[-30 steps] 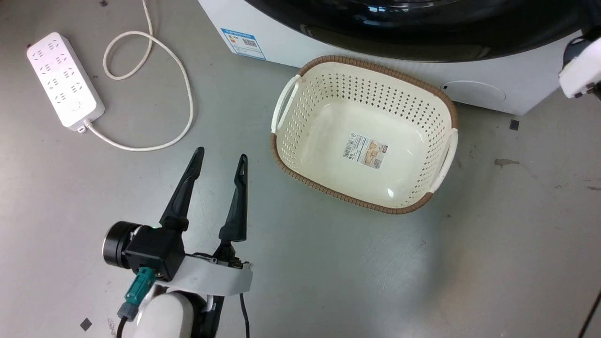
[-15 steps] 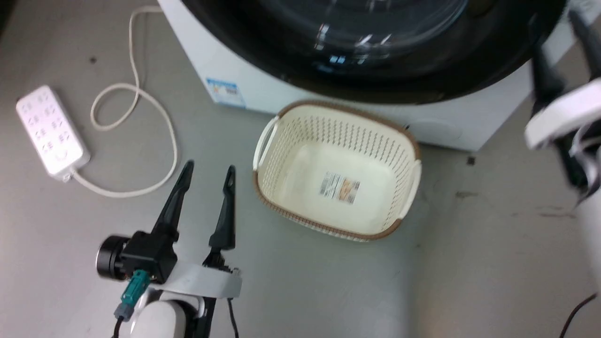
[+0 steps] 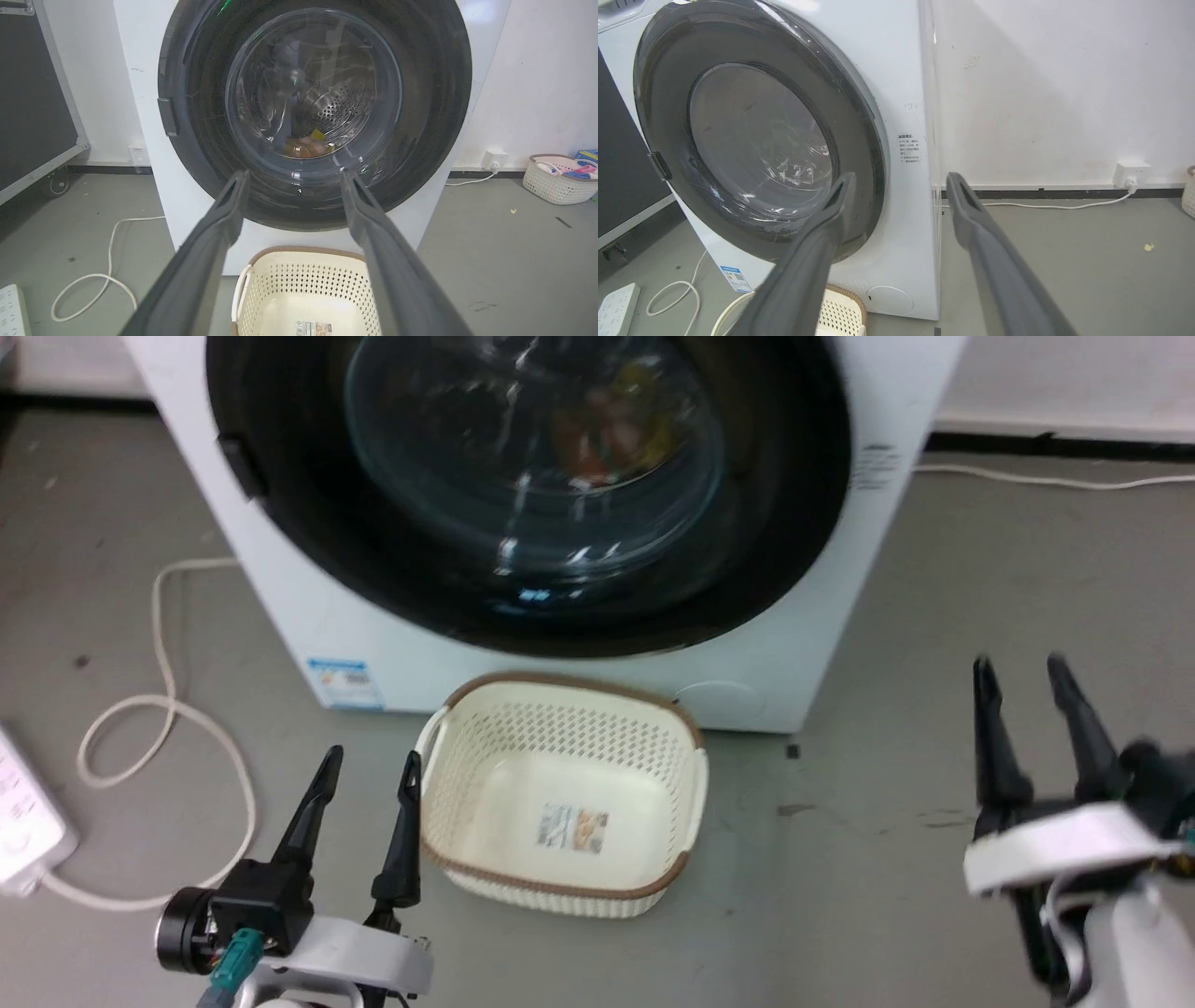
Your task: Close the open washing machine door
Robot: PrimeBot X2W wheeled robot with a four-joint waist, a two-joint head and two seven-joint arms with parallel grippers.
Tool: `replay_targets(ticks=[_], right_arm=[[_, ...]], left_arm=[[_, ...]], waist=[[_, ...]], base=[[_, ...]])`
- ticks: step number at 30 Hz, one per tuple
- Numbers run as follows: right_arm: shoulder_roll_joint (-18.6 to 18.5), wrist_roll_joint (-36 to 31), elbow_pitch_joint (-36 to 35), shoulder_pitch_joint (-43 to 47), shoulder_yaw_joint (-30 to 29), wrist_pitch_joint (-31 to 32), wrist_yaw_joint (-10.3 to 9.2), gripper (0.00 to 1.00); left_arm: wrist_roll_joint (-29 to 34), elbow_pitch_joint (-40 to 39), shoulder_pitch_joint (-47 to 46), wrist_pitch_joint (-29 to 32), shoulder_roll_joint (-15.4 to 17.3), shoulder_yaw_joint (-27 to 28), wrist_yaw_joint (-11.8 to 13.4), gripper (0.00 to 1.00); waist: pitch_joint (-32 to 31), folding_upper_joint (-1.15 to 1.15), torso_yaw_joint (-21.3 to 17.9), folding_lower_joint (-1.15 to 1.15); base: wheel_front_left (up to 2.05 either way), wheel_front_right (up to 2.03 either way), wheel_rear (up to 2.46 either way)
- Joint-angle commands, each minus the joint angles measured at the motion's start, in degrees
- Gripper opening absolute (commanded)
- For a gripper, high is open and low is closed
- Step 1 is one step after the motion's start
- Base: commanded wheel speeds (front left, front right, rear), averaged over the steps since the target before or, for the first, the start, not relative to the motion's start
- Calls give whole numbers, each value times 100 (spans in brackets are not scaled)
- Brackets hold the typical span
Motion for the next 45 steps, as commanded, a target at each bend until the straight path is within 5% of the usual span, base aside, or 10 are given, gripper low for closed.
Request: replay_targets(ticks=[1,12,22,23,45], right_arm=[[50,-48,-97,128,-28,-27,-3,100],[338,-929,-1100,1677,135,-31,-3,100],[340,-1107,-1245,1729,103,-31,-3,100],[315,-1097,-1209,1675,110,-5,1,0],[318,-1124,-1237,1648,150,223,0,0]], left_arm=[[-2,-1,62,-30,14,38,9,100],[17,74,141,-30,-61,166,51,100],[-126,243,210,-30,-98,108,-7,100],[-104,241,128,2,-95,109,3,0],[19,155,160,232,-107,122,99,0]], waist=[[-216,0,-234,2],[-368,0,-421,2],[-406,0,-373,2],[-408,0,-373,2],[-436,0,-336,2]], base=[[0,0,0],[0,0,0],[0,0,0],[0,0,0],[0,0,0]])
